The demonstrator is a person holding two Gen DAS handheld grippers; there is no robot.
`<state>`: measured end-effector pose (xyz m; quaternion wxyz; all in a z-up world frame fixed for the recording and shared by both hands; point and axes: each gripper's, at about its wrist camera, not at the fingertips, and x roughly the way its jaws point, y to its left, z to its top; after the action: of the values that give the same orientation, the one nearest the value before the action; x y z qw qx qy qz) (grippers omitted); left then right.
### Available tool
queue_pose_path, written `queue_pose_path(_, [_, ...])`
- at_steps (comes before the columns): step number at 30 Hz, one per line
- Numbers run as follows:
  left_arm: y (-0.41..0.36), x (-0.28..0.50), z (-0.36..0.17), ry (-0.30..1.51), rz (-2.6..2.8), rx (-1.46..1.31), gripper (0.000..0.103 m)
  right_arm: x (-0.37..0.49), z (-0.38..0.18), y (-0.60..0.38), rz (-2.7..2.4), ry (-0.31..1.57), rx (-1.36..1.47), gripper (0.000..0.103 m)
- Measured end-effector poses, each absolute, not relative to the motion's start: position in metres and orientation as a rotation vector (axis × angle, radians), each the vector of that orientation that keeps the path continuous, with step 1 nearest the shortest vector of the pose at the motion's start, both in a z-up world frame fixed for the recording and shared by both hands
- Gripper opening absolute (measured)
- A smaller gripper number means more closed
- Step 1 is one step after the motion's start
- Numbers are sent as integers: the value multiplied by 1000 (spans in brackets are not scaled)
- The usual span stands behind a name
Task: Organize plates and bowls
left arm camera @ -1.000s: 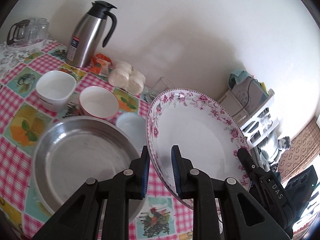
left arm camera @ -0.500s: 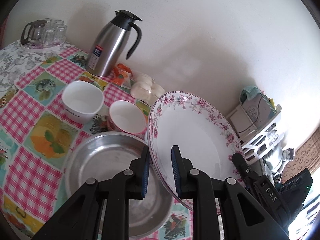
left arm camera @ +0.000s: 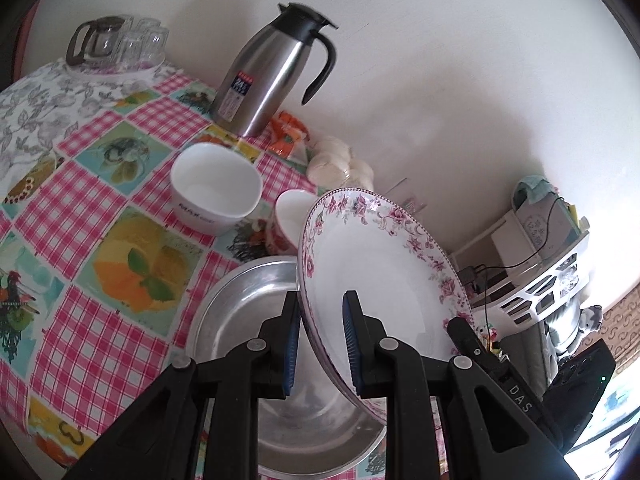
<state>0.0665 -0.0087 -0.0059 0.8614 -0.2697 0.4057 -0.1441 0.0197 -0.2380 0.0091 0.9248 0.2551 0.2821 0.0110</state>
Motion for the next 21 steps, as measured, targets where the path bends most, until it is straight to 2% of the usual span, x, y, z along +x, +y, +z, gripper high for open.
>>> queue_pose_path(21, [-22,78,-52,1042,-261,-505,22,31,-53,-249,-47,777,520,18])
